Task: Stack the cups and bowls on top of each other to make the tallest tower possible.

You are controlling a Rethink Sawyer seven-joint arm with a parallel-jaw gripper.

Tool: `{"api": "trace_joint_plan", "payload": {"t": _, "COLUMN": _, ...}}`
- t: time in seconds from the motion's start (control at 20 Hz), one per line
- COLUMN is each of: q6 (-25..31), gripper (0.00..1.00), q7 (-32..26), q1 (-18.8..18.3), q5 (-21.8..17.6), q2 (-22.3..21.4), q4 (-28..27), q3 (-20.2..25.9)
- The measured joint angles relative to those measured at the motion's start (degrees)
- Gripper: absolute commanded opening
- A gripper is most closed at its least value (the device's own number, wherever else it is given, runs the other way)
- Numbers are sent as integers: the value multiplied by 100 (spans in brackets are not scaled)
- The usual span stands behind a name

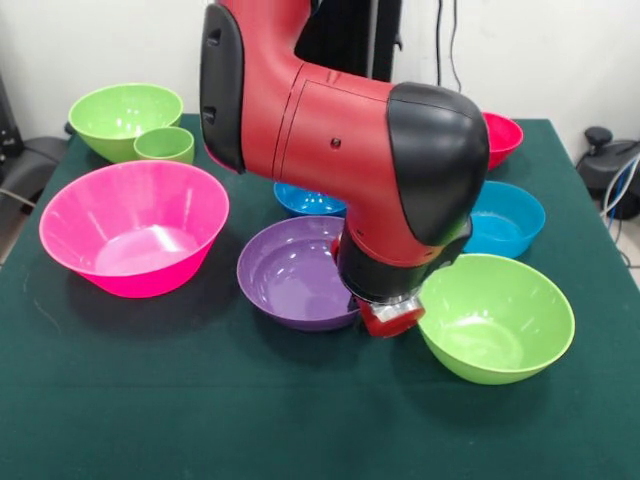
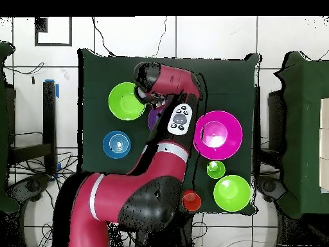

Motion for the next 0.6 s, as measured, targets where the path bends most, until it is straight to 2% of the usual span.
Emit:
{"api": "trace_joint_plan", "payload": {"t": 0.35, "q6": -512, "gripper": 0, "q7": -3, "q1": 3, "q5": -278, "q2": -307, "q4": 228, "q3": 3}}
{"api": "trace_joint_plan", "payload": {"t": 0.6, "q6": -670, "gripper": 0, "q7": -3, "q1": 21, "q5": -425, "q2": -555, "q4": 323, "q3": 3}}
